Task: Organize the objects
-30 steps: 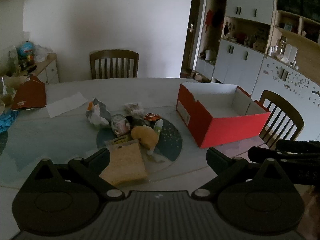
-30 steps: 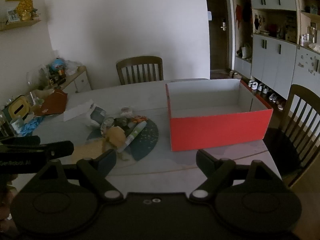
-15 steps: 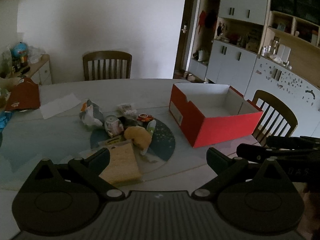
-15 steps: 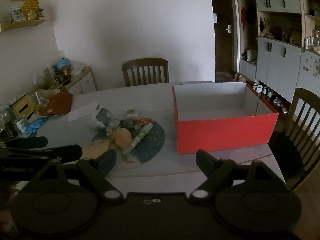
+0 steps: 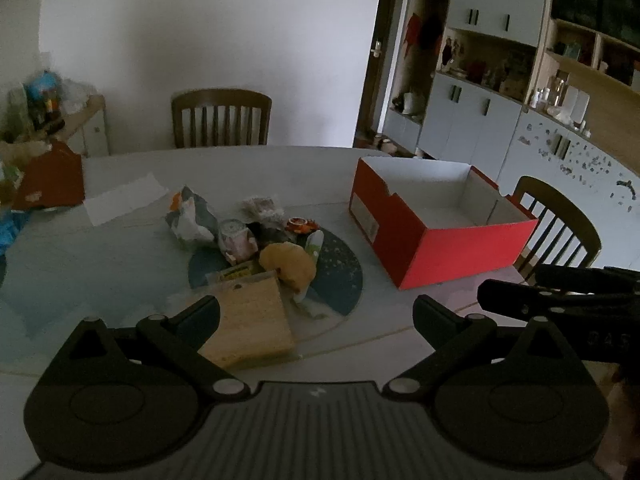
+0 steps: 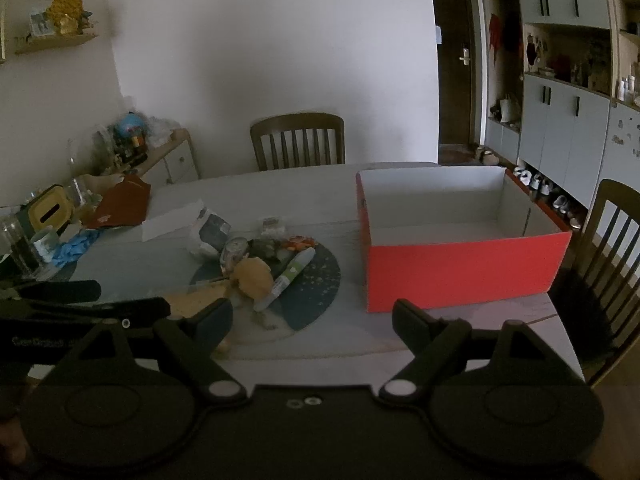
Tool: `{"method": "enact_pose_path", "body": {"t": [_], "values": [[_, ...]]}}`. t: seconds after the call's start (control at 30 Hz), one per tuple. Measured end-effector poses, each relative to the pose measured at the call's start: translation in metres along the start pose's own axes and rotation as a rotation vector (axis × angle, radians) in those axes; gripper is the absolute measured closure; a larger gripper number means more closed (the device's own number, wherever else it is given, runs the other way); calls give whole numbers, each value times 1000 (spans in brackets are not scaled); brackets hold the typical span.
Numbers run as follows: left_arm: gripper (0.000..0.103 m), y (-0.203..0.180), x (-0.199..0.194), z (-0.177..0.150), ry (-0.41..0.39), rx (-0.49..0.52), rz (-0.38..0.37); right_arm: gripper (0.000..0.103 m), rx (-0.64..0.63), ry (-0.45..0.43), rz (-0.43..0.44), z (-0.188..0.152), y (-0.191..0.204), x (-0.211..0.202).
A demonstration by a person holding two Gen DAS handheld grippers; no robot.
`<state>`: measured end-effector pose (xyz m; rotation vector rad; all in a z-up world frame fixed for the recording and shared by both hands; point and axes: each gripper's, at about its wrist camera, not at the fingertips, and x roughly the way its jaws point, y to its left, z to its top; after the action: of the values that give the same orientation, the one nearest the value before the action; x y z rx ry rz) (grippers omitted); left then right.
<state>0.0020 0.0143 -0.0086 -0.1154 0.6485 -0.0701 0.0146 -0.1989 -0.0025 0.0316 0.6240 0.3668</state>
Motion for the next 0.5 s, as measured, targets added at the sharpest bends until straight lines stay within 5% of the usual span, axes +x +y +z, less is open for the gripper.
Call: {"method": "enact_pose_path", "body": {"t": [0.5], "values": [[0, 36, 41, 15, 15, 53, -43, 16, 13, 60, -23, 21, 14, 52]]}}
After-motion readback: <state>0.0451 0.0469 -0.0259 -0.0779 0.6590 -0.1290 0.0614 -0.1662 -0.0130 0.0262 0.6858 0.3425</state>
